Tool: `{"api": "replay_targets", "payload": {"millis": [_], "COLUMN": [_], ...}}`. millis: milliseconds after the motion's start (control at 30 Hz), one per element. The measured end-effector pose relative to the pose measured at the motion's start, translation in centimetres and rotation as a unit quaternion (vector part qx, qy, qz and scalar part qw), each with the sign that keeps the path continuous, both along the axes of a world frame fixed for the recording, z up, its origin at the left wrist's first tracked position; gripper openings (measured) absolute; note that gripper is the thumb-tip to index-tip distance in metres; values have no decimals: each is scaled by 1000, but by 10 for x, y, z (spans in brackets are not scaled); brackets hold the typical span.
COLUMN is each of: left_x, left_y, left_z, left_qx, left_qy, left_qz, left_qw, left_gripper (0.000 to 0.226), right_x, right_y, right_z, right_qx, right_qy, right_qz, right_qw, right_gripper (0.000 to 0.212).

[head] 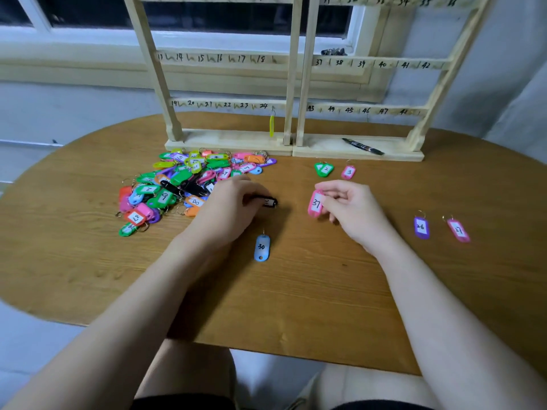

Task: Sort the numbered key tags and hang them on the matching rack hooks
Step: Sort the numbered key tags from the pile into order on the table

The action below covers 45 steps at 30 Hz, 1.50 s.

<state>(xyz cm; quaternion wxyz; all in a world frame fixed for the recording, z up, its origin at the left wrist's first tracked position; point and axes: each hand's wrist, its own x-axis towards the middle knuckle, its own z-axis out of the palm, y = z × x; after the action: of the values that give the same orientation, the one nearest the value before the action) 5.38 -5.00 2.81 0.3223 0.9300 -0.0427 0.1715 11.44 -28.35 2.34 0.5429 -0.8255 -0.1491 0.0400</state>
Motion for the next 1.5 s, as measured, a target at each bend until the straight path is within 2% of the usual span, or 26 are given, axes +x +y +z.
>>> {"api": "replay_targets", "payload": {"millis": [67, 100, 200, 333, 433, 500, 600, 800, 867, 1067, 1200, 1300, 1400, 1500], "left_x": [-12, -18, -33, -40, -42, -43, -41, -42, -44, -50, -62, -72, -82, -90], "left_y": [-14, -21, -43, -67, -78, -84, -88, -96, -97, -76, -26, 22, 54, 70], "left_z": [11, 16, 23, 17, 13, 9, 1, -9, -8, 7, 12, 8, 9, 9], "left_qx": [-92, -125, -155, -57, 11, 100, 183, 259, 251, 234, 187, 135, 60, 4], "left_qy": [11, 20, 63, 104, 102, 79, 51, 66, 41, 28, 103, 129, 149, 173], "left_qz": [6, 6, 18, 78, 115, 129, 131, 97, 95, 138, 211, 232, 194, 130], "left_qw": [996, 992, 986, 990, 988, 983, 973, 959, 962, 962, 954, 955, 968, 976], "left_gripper": [1, 4, 11, 16, 21, 26, 33, 37, 37, 36, 30, 32, 27, 20], "right_x": [-1, -2, -8, -30, -44, -53, -66, -68, -65, -53, -46, -45, -45, -48], "right_y": [-8, -13, -37, -68, -90, -107, -136, -198, -208, -210, -211, -211, -198, -163], "right_z": [4, 8, 25, 33, 28, 28, 29, 15, 11, 13, 16, 15, 15, 21], "right_qx": [-7, -17, -17, -1, -32, -40, -55, -114, -140, -204, -262, -278, -263, -224], "right_qy": [-10, -23, -49, -38, -31, -31, -29, 4, 6, -4, -2, -4, -41, -85], "right_qz": [-8, -10, -23, -44, -56, -70, -91, -144, -149, -146, -136, -146, -175, -159], "right_qw": [1000, 1000, 998, 998, 997, 996, 994, 983, 979, 968, 955, 949, 948, 958], "right_gripper": [24, 22, 18, 13, 11, 11, 10, 11, 17, 16, 17, 17, 21, 18]}}
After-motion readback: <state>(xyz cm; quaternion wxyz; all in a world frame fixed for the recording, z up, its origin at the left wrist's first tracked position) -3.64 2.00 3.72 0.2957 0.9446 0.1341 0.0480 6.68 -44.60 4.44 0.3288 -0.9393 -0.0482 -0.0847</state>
